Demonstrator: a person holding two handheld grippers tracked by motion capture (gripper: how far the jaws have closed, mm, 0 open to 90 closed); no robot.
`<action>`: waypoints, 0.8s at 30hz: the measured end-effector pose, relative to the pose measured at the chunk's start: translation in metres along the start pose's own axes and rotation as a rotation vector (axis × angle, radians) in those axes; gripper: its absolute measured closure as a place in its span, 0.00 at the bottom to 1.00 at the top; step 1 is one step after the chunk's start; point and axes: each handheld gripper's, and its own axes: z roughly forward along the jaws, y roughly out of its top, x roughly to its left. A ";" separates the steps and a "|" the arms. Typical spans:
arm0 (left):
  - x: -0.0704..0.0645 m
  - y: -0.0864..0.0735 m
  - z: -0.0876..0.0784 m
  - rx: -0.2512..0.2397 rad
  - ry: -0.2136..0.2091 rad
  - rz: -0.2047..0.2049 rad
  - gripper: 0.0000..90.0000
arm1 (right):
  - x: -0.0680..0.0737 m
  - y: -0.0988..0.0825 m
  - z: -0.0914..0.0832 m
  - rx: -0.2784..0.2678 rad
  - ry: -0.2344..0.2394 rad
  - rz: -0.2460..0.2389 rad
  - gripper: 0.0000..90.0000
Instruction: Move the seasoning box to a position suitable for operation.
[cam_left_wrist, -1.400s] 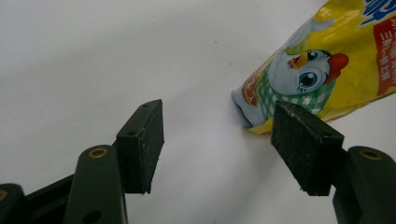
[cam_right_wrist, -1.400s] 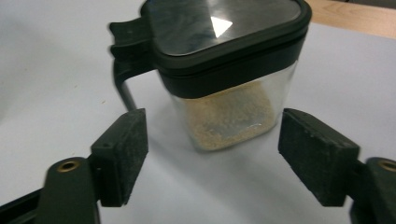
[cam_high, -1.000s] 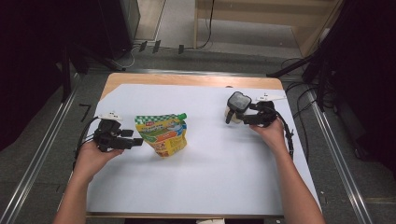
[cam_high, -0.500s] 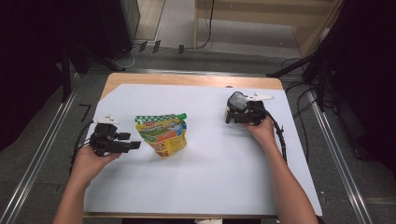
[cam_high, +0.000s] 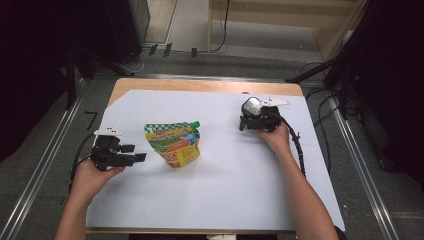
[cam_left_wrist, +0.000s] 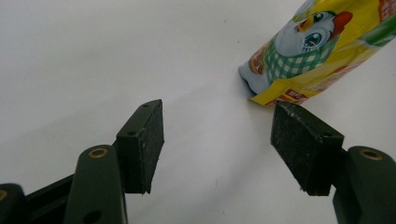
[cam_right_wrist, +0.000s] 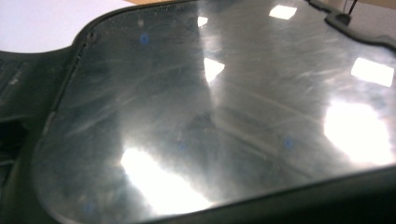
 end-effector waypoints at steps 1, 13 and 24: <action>0.000 0.000 0.000 0.001 0.001 0.001 0.39 | 0.000 0.000 0.000 -0.002 -0.001 0.007 0.12; 0.000 0.000 -0.002 0.003 0.001 0.004 0.39 | 0.001 -0.001 -0.001 -0.010 -0.006 0.044 0.15; 0.001 0.000 -0.005 -0.014 -0.013 0.004 0.39 | 0.006 0.003 -0.007 -0.022 -0.018 0.034 0.16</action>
